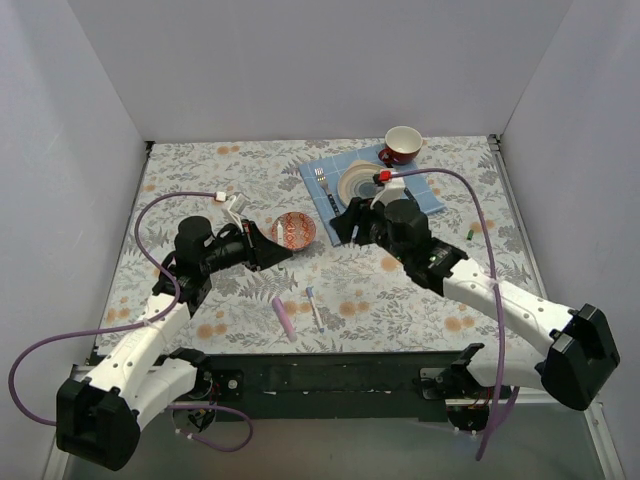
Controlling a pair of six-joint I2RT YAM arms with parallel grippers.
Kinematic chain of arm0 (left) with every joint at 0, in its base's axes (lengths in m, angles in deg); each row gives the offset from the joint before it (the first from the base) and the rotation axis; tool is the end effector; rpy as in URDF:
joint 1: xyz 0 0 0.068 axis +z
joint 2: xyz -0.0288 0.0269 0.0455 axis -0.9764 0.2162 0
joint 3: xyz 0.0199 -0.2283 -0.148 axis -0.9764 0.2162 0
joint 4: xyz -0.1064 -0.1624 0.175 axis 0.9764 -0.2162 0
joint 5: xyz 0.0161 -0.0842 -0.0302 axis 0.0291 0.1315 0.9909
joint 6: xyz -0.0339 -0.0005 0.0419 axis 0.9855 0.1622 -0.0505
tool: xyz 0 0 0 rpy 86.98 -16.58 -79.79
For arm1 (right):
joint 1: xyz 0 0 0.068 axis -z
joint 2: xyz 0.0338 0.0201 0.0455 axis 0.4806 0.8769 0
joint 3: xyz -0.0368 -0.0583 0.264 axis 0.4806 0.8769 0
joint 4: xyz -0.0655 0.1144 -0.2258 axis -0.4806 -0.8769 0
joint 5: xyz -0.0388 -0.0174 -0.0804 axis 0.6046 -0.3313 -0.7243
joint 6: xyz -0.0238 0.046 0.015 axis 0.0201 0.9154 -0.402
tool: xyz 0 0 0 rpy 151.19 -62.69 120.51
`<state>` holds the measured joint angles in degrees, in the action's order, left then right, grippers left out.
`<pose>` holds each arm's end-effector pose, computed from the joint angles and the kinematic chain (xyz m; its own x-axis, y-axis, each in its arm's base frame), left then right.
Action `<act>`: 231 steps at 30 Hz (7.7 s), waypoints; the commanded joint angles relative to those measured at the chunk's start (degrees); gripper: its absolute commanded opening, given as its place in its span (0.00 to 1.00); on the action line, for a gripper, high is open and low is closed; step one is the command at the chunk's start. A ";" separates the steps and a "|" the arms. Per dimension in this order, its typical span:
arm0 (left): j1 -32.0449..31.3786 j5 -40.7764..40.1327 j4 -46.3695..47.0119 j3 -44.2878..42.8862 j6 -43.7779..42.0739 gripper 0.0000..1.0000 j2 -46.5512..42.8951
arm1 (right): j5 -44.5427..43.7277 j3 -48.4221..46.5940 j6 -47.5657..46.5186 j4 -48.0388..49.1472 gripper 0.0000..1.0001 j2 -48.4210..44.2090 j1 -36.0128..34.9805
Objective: Insert the pens into the pen caps
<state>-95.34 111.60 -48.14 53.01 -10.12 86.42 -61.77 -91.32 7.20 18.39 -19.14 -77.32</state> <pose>0.1891 -0.0866 0.2813 -0.8898 -0.4306 -0.1509 0.0491 0.2386 -0.9699 0.1944 0.2134 0.3208 -0.4134 0.3019 -0.8590 -0.5203 0.6959 0.4950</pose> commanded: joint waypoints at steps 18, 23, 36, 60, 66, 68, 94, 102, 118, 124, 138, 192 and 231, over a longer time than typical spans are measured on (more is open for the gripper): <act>0.86 6.48 -0.68 1.36 -4.27 0.00 -3.29 | -12.61 -17.26 -17.22 -33.57 0.52 25.86 50.00; 0.86 6.40 -0.33 1.71 -4.01 0.00 -4.87 | -10.93 -21.56 -19.16 -35.32 0.51 31.14 53.07; 0.86 4.29 -0.59 1.71 -3.31 0.00 -4.88 | -5.22 -22.62 -22.15 -34.18 0.48 37.99 56.16; 0.86 -3.62 -6.04 0.83 -6.03 0.00 -6.28 | -0.48 -5.07 -18.11 -31.64 0.01 21.94 41.14; 0.77 -3.10 -5.96 1.10 -5.86 0.00 -4.79 | 0.75 6.35 -12.76 -26.11 0.01 9.89 26.65; 0.77 -3.10 -6.04 0.93 -5.77 0.00 -3.65 | 3.29 8.57 -11.08 -24.08 0.01 6.47 24.01; 0.69 -1.25 -5.87 0.92 -5.33 0.00 -0.65 | -18.93 -36.04 46.30 -76.95 0.42 35.40 25.74; 0.69 -1.43 -6.57 0.83 -5.94 0.00 -1.98 | -10.05 -33.97 55.81 -74.80 0.44 39.41 29.08; 0.51 -0.99 -6.57 0.75 -6.21 0.00 -3.03 | -8.99 -29.48 57.92 -68.37 0.47 40.11 31.55; 0.51 -1.25 -6.66 0.66 -6.30 0.00 -3.12 | -9.70 -23.88 58.62 -64.26 0.43 39.58 31.11; 0.51 -2.75 -7.45 0.48 -7.00 0.00 -3.21 | -10.40 -20.96 50.66 -61.09 0.13 41.86 27.60; -32.27 -12.15 35.09 6.03 16.03 0.00 30.80 | 16.58 12.62 16.34 -13.26 0.01 -10.16 15.82; -32.98 -13.20 31.84 4.09 13.48 0.00 31.34 | 11.40 14.20 16.87 -13.53 0.01 -11.66 9.75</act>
<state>-128.02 98.82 -15.90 58.45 4.61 119.60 -49.93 -77.68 24.29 3.31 -29.61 -66.88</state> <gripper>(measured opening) 0.146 0.066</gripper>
